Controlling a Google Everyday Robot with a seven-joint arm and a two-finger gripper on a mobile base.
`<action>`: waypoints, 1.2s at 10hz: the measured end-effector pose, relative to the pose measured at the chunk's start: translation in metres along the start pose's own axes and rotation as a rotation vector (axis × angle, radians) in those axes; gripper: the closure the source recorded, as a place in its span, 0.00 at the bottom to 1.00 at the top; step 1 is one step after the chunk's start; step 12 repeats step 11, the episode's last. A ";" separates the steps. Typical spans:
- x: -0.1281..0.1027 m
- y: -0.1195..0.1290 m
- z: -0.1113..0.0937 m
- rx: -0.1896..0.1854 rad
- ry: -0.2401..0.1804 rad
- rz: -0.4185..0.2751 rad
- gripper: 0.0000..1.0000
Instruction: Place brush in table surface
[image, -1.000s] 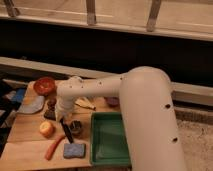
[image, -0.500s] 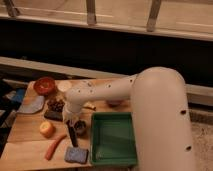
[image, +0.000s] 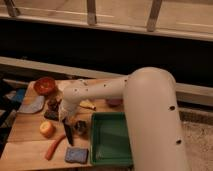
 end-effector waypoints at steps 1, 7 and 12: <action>0.000 0.003 0.001 -0.004 -0.003 -0.012 0.33; 0.011 0.005 -0.003 0.011 -0.022 0.003 0.20; 0.011 0.006 -0.003 0.012 -0.022 0.002 0.20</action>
